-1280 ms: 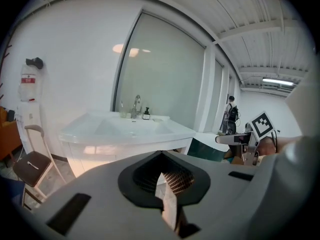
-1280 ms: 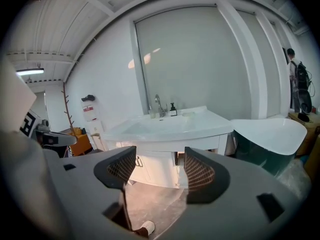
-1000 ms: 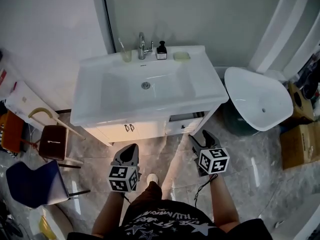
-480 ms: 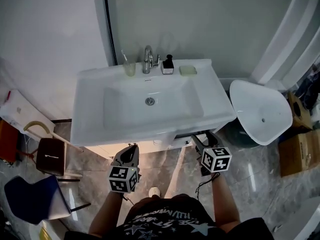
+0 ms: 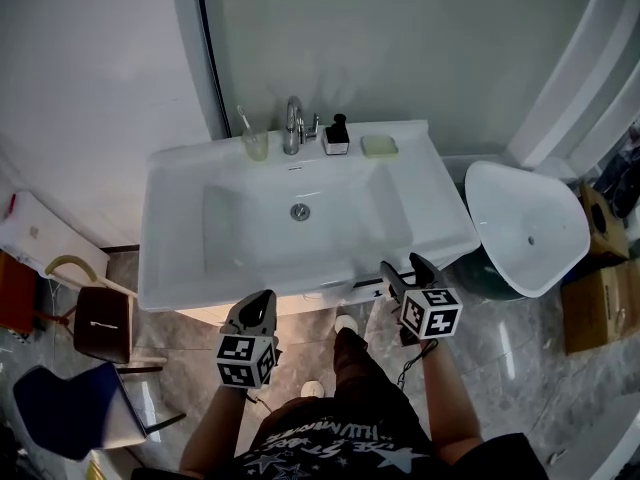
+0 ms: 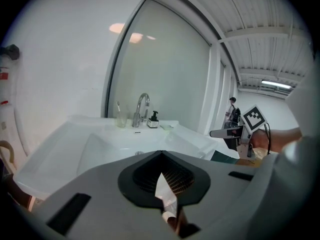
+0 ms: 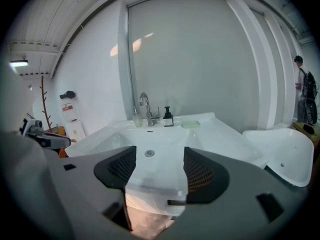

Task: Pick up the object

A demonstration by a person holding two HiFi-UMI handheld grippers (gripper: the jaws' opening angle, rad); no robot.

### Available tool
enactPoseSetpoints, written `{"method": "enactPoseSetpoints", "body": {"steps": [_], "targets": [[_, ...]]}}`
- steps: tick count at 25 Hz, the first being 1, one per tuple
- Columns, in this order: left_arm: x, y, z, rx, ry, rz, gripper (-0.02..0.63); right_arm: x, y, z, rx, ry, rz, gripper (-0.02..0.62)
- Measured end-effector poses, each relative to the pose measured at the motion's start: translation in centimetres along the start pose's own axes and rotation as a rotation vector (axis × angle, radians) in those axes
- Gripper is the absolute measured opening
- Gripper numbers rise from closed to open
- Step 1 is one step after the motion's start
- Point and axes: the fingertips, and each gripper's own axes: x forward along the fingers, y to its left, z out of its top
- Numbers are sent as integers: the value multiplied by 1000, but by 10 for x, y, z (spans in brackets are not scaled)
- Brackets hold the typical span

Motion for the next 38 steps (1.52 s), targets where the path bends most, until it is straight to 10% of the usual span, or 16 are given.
{"method": "enactPoseSetpoints", "body": {"steps": [38], "targets": [[241,78,125,-57,14,312,15,349,-138,114,-93,155,118,206]]}}
